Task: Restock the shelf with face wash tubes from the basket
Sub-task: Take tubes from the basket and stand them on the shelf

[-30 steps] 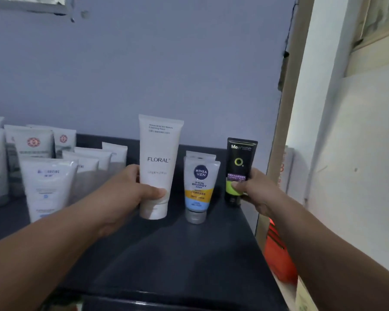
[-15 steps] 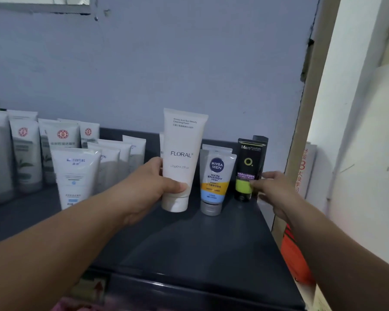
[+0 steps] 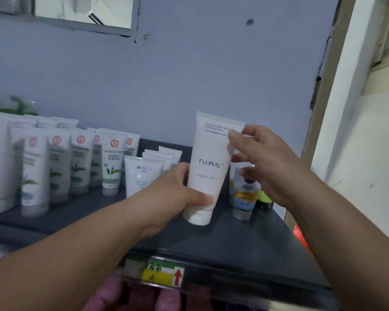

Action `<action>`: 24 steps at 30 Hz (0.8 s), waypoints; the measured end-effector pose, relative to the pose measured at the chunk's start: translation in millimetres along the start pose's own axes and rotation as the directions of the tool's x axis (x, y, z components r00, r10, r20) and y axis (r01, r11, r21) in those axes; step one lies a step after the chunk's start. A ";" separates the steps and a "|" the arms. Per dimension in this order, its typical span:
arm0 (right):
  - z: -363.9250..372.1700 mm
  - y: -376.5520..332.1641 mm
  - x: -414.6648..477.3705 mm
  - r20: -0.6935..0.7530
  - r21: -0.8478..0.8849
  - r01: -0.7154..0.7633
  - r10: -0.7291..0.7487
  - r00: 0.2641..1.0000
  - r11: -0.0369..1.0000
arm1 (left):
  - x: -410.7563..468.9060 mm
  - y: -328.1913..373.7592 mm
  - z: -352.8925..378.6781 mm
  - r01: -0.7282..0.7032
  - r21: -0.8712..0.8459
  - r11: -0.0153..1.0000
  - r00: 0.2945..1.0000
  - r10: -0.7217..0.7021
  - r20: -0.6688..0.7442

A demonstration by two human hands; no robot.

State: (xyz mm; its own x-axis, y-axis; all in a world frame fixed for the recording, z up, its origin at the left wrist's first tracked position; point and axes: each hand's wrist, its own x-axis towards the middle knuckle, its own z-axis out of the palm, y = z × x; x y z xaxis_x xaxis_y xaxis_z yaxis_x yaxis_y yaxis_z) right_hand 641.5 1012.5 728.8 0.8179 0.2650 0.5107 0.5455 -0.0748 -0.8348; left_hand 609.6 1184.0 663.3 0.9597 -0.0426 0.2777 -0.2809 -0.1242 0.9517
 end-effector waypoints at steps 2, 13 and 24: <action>22.9 -16.3 -3.2 0.052 0.007 0.020 -0.021 0.998 1.000 | -15.5 6.5 -19.5 -0.010 0.011 1.000 1.000 0.010 0.006; 180.0 -71.6 13.3 0.210 0.119 -0.055 0.029 0.977 0.991 | -91.3 21.2 -161.9 0.010 0.164 0.986 0.988 0.015 -0.151; 274.6 -108.1 40.9 0.221 0.180 -0.027 -0.014 0.975 0.983 | -152.7 30.1 -272.9 0.088 0.277 0.957 0.900 0.043 -0.435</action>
State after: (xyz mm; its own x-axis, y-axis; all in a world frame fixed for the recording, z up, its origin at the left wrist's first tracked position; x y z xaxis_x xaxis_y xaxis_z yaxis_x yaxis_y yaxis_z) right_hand 565.7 1295.3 783.4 0.7497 0.4717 0.4641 0.4812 0.0928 -0.8717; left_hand 456.3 1457.3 685.3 0.8538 0.3872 0.3480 -0.1862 -0.3972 0.8986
